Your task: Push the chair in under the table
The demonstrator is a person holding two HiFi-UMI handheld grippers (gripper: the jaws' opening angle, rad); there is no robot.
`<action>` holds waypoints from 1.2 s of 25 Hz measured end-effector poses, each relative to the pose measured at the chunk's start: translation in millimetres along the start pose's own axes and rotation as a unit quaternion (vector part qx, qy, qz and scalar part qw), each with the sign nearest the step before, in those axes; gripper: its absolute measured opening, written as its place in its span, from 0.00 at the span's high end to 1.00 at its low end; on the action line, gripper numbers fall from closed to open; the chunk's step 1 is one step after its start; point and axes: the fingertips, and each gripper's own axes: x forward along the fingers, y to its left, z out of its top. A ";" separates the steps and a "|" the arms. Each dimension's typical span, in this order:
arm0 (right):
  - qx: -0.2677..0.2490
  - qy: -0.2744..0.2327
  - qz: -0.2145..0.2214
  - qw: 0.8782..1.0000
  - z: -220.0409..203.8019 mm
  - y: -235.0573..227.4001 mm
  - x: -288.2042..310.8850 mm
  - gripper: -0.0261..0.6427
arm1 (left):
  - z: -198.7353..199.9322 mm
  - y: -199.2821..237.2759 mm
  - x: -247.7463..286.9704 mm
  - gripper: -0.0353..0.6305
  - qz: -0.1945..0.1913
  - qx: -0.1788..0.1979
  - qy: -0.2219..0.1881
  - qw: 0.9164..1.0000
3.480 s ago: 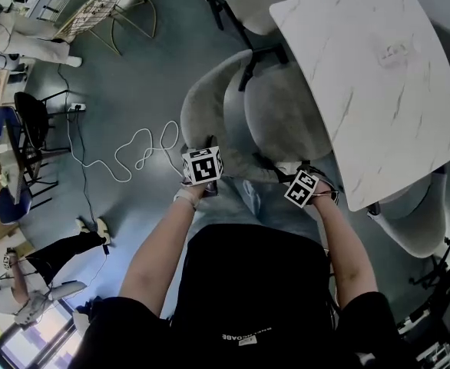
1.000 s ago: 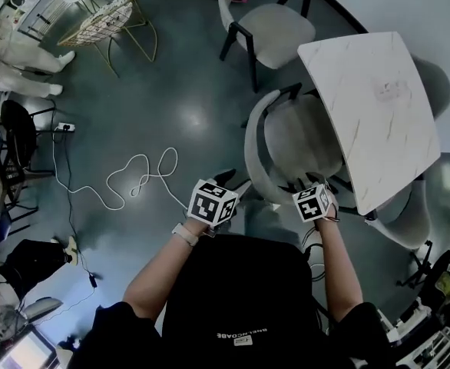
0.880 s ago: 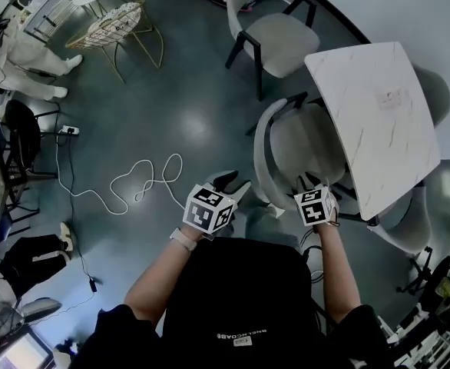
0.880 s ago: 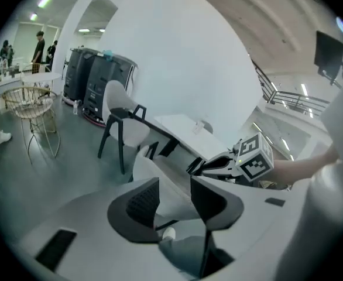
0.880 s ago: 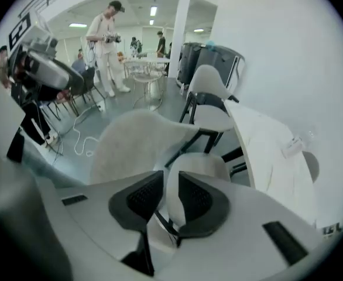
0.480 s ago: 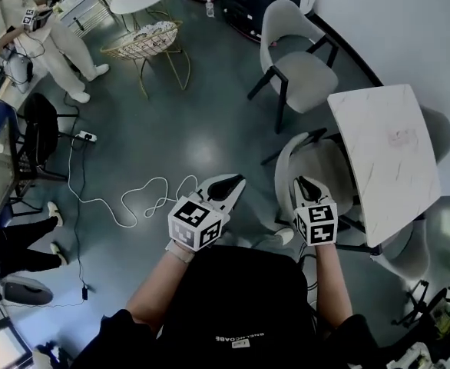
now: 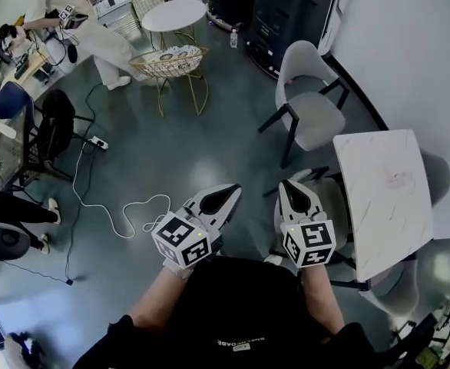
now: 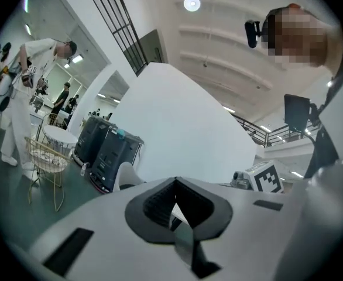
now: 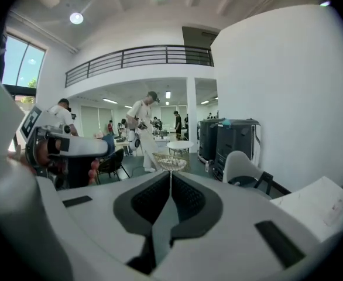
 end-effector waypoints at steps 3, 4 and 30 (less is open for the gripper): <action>-0.009 -0.035 0.025 0.999 27.9 6.2 -6.8 0.93 | 17.4 -12.3 1.6 0.94 0.000 0.021 -0.023 1.000; -0.010 -0.044 0.031 0.998 34.4 6.6 -10.1 0.94 | 21.1 -16.3 3.0 0.94 -0.001 0.023 -0.028 0.999; -0.003 -0.110 0.126 0.986 70.0 32.5 -47.8 0.94 | 37.2 -56.3 8.1 0.94 0.016 0.039 -0.050 0.998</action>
